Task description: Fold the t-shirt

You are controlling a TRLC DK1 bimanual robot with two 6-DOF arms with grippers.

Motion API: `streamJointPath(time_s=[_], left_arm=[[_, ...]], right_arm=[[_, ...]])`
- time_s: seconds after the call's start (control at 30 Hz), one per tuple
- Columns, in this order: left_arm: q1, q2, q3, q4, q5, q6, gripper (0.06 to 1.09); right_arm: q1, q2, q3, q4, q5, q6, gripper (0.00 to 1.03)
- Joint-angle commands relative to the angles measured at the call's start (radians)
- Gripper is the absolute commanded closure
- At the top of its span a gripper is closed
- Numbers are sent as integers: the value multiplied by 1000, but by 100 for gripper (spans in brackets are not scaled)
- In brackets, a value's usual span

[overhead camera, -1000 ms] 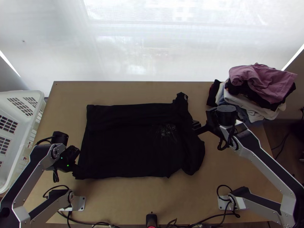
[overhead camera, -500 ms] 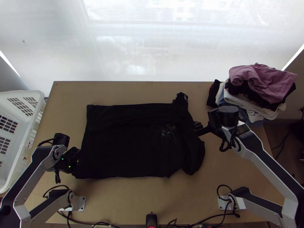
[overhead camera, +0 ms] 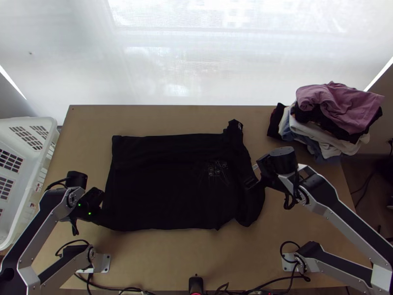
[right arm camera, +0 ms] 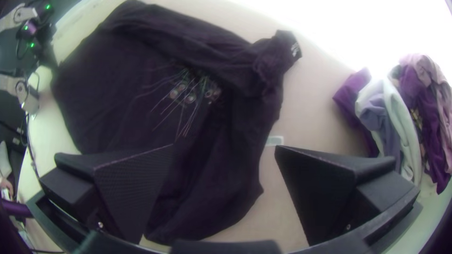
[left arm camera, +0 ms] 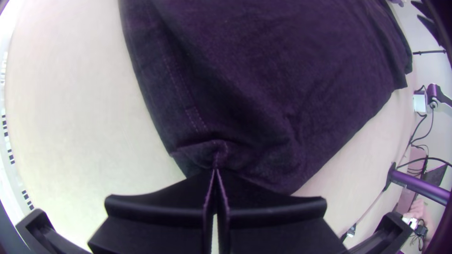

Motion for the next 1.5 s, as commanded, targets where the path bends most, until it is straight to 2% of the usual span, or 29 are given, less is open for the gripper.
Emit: streamJointPath(time_s=[0.0,0.13,0.37,0.47,0.7,0.77,1.13,1.33,1.47], left_arm=[[24,-17,15,33,4,-23,105],[40,-43,38,67,4,-49,105],[41,-45,60,92,4,-70,105],[41,-40,60,101,4,-76,105],[44,-25,58,109,4,-79,105],[44,-19,57,112,4,-82,105],[35,-8,50,122,6,-98,105],[38,-8,40,127,6,-102,105],[43,-10,37,127,6,-102,105]], right_arm=[[132,-23,-41,-169,-13,-63,5],[184,-30,-102,-224,-44,-94,5],[250,-62,-188,-239,-48,-147,5],[290,-75,-205,-239,-44,-202,5],[318,-75,-211,-232,-38,-216,6],[324,-73,-219,-227,-39,-221,10],[385,-27,-250,-198,-39,-256,10],[388,30,-262,-137,-36,-276,34],[385,50,-285,-68,-15,-291,62]])
